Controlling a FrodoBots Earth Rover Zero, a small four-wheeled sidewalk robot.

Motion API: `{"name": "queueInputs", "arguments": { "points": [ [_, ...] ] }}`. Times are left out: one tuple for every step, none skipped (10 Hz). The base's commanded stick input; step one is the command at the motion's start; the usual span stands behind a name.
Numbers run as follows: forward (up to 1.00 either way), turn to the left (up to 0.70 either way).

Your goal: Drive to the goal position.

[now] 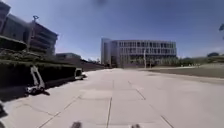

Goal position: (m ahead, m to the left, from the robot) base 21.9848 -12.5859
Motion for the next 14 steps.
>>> {"name": "queueInputs", "arguments": {
  "points": [
    [0.7,0.0],
    [0.7,0.0],
    [0.7,0.0],
    [0.7,0.0],
    [0.7,0.0],
    [0.7,0.0],
    [0.7,0.0],
    [0.7,0.0],
    [0.7,0.0],
    [0.7,0.0],
    [0.7,0.0],
    [0.7,0.0],
    [0.7,0.0],
    [0.7,0.0]
  ]
}}
